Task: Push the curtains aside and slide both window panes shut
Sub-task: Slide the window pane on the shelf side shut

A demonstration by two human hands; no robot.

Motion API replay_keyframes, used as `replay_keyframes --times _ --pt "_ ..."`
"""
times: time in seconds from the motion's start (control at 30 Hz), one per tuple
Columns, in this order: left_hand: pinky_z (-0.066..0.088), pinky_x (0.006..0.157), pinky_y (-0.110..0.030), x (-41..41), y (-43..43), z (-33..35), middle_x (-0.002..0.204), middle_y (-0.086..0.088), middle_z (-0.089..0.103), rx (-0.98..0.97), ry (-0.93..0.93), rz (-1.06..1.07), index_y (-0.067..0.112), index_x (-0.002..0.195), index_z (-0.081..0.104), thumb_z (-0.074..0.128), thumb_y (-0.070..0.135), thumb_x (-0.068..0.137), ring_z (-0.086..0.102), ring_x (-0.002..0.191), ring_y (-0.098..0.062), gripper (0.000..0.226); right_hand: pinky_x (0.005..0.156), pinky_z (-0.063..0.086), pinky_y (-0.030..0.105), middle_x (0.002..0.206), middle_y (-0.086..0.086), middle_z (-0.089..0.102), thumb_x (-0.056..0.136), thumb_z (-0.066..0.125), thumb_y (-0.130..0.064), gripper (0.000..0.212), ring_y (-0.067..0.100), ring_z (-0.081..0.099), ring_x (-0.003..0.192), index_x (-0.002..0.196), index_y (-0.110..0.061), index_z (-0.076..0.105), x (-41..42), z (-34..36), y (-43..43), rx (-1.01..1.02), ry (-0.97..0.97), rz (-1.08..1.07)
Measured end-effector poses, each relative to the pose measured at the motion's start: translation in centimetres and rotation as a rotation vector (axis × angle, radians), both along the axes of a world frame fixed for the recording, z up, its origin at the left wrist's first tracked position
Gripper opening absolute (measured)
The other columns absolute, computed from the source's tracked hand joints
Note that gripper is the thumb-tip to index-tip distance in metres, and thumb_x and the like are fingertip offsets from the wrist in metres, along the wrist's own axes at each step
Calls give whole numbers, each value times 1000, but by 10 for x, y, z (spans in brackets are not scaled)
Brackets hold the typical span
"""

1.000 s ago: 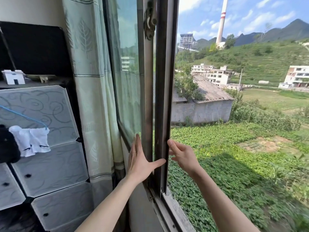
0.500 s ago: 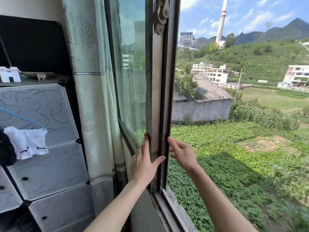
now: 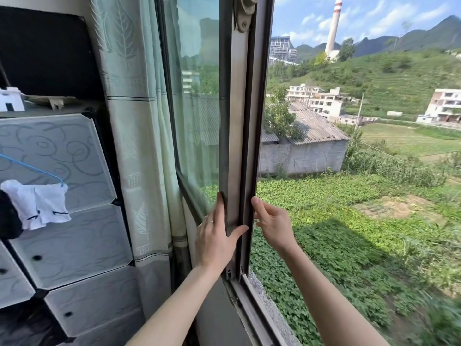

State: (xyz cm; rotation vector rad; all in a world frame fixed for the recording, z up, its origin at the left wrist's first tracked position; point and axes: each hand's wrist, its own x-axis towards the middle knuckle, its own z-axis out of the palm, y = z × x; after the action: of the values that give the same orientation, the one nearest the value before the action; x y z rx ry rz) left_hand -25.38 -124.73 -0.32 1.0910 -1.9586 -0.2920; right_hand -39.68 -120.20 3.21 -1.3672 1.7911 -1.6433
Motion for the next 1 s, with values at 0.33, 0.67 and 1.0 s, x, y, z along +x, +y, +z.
replay_keyframes --times 0.33,0.67,1.0 --pt "37 109 -43 1 2 0 162 -5 21 113 10 -56 28 157 -4 59 56 89 30 144 -26 96 93 53 37 119 0 70 92 51 -59 50 14 68 100 130 -28 61 -1 5 11 207 120 -22" --pt "9 121 -45 13 54 -78 164 6 4 -111 -471 -488 26 155 25 43 45 94 6 150 -16 66 97 48 33 141 2 55 96 52 -46 53 15 62 112 141 -18 46 15 -83 137 634 281 -311" --pt "4 119 -44 -7 76 -142 162 8 22 58 -869 -644 47 147 34 18 65 93 8 150 -15 59 113 34 43 154 -3 41 87 24 -73 75 25 36 140 146 -30 40 63 -159 246 1042 322 -432"
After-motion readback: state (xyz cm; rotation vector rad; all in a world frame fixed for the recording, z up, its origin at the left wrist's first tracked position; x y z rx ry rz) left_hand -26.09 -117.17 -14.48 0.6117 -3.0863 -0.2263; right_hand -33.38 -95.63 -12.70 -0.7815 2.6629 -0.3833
